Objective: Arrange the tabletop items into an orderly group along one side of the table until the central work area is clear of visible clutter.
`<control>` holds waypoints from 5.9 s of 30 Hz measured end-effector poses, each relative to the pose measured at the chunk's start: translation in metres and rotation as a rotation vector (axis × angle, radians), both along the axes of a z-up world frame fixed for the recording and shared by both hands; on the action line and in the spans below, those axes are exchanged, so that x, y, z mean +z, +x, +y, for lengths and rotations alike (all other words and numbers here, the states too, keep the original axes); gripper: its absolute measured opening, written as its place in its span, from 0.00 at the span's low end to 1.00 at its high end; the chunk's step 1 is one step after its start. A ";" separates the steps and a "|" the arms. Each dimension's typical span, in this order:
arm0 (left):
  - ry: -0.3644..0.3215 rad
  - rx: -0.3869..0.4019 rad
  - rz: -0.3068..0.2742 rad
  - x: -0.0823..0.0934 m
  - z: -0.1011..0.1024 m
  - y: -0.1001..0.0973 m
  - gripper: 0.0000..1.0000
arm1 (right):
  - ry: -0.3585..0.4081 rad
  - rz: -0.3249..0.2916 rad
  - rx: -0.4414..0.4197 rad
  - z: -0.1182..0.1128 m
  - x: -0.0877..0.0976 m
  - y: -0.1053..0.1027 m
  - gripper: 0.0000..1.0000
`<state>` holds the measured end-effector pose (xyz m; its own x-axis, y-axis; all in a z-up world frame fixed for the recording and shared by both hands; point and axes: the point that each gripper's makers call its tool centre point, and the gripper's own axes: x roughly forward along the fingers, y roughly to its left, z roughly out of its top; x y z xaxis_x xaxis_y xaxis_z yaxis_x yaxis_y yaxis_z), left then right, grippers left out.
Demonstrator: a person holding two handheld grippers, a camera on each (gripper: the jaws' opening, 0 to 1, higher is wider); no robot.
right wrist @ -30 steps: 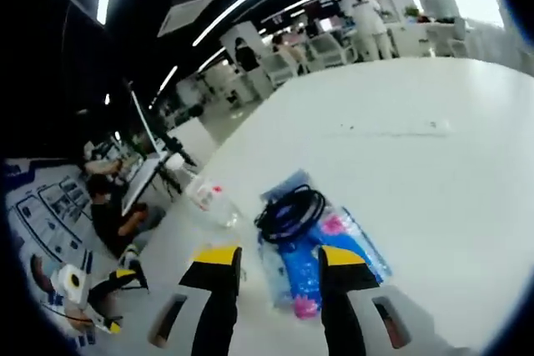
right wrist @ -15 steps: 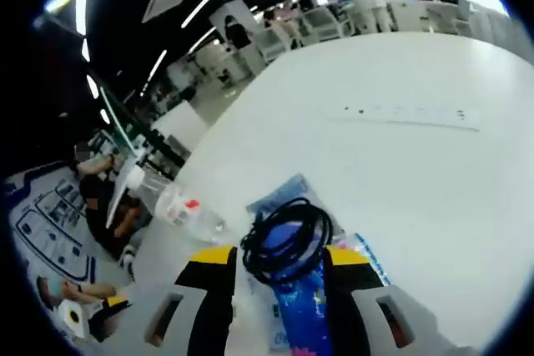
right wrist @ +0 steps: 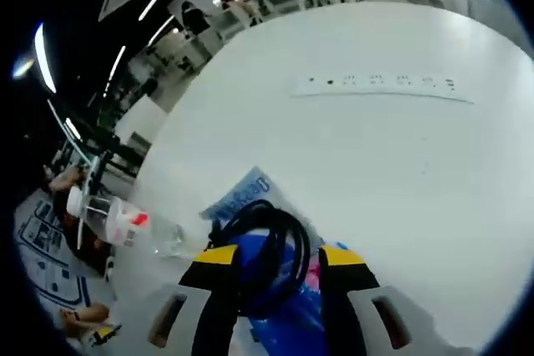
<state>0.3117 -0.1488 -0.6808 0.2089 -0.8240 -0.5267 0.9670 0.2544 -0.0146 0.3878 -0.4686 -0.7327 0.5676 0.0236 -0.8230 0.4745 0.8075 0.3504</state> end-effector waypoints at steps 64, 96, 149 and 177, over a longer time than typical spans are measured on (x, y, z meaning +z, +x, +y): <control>0.083 0.014 -0.012 -0.014 0.005 0.004 0.71 | 0.344 -0.584 -0.470 -0.079 0.109 -0.164 0.00; 0.177 0.053 -0.010 -0.027 0.015 0.010 0.68 | 0.412 -0.483 -0.729 -0.155 0.022 -0.260 0.00; 0.179 0.071 -0.039 -0.023 0.014 0.012 0.67 | 0.342 -0.298 -0.606 -0.089 -0.030 -0.321 0.04; 0.119 0.035 0.029 -0.018 0.007 0.003 0.74 | -0.177 -0.382 -0.230 -0.037 0.040 -0.296 0.70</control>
